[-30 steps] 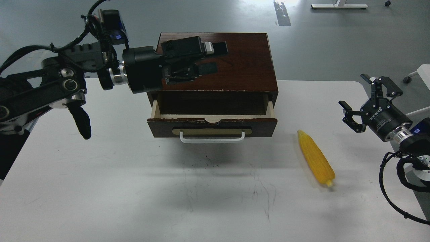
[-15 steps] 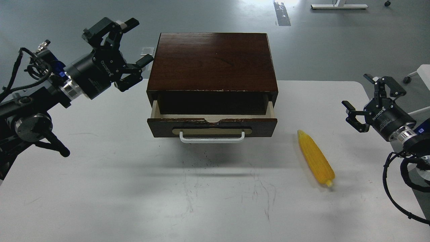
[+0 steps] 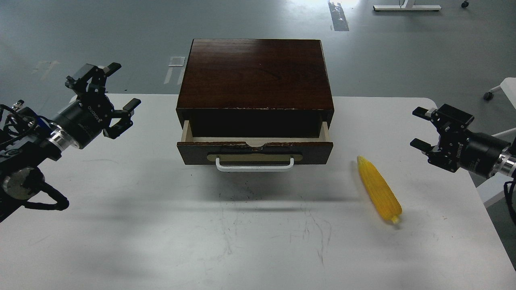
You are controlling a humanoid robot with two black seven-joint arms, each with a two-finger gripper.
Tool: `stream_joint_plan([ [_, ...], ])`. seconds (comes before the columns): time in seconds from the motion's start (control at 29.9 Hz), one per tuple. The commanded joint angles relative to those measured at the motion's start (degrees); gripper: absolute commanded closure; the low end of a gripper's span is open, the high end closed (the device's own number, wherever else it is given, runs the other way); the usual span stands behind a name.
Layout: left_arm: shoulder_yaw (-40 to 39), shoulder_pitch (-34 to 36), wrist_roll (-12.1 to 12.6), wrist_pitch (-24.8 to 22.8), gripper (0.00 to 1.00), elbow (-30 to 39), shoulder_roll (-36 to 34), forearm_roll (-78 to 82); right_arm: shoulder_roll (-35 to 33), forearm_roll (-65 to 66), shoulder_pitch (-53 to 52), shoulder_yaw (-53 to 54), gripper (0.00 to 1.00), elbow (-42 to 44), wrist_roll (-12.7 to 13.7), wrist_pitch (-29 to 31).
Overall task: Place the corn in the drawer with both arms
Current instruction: 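Lower the right gripper to the yellow corn cob and grasp it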
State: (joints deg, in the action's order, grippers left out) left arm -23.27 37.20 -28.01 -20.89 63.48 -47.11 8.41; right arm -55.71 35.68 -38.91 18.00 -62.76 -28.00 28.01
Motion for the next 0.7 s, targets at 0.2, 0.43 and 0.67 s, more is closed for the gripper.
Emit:
stream_joint_plan([
  [0.2,-0.4,-0.1,0.0,0.0,0.01,0.4,0.5,0.1,-1.0,31.4,-5.4,-4.0,0.00,-0.7,0.0,0.0],
  [0.43,-1.3,-0.1,0.0,0.0,0.01,0.8,0.5,0.2,4.9,33.9,-13.9,-16.5,0.00,2.9,0.0,0.0],
  [0.67,-1.3,-0.1,0.0,-0.1,0.01,0.8,0.5,0.5,10.3,34.5,-16.9,-24.5,0.00,6.7,0.0,0.0],
])
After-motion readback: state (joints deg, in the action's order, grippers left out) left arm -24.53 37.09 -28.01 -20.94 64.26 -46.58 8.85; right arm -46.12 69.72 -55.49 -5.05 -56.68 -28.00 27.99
